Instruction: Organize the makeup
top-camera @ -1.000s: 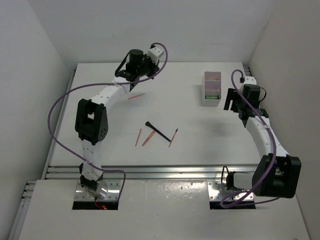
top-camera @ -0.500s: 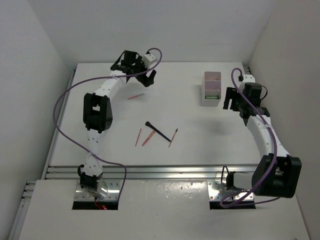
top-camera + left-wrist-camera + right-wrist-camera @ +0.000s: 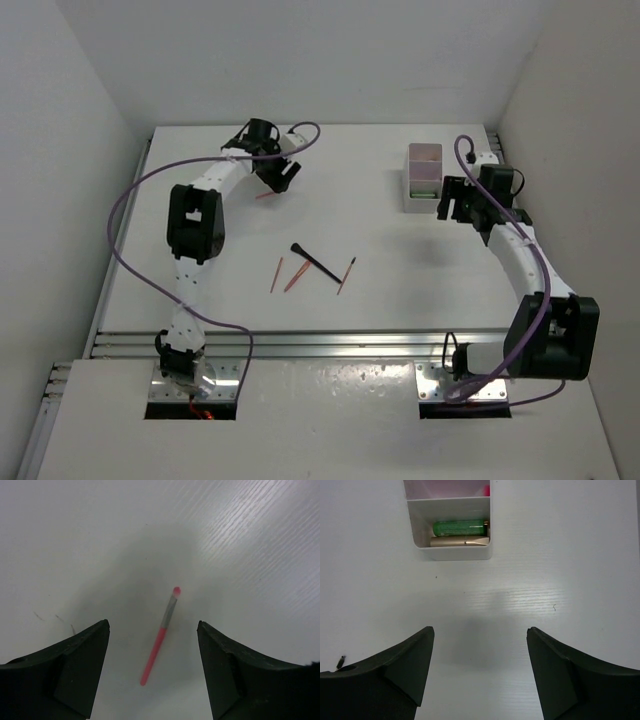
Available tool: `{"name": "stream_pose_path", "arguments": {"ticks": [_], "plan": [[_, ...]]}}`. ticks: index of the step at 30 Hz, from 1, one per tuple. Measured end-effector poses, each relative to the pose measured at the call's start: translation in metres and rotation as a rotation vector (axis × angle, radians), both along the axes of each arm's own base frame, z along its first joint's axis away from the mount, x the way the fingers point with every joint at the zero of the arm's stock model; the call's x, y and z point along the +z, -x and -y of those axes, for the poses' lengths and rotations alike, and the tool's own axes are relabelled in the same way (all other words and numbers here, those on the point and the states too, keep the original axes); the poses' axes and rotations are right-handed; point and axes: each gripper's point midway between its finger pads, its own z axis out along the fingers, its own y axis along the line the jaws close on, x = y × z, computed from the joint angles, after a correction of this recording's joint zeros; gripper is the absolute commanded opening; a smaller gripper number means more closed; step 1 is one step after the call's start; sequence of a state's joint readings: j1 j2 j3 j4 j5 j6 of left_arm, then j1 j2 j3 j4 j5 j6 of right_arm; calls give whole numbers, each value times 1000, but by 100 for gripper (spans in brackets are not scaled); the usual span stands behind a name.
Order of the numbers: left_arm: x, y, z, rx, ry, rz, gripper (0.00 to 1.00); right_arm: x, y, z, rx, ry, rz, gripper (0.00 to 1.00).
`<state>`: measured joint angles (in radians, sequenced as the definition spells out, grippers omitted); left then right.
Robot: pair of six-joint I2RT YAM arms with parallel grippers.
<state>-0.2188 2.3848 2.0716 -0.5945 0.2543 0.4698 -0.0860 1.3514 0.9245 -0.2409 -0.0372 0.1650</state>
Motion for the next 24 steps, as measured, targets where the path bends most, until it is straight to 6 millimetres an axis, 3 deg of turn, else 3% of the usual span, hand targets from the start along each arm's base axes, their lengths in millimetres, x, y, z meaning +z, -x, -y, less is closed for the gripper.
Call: {"name": "stream_pose_path", "arguments": {"ticks": [5, 8, 12, 13, 15, 24], "plan": [[-29, 11, -7, -6, -39, -55, 71, 0, 0, -7, 14, 7, -2, 75], [-34, 16, -8, -8, -34, -71, 57, 2, 2, -8, 8, 17, 1, 75], [-35, 17, -8, -5, -35, -80, 32, 8, 2, -9, 8, 24, 16, 75], [-36, 18, -9, -5, -36, -81, 18, 8, 2, -8, 5, 27, 16, 75], [-37, 18, -9, -3, -35, -87, 0, 9, 3, -7, 0, 32, 15, 75], [-37, 16, -9, -10, -39, -87, 0, 19, 3, 0, -19, 71, 32, 75]]}}
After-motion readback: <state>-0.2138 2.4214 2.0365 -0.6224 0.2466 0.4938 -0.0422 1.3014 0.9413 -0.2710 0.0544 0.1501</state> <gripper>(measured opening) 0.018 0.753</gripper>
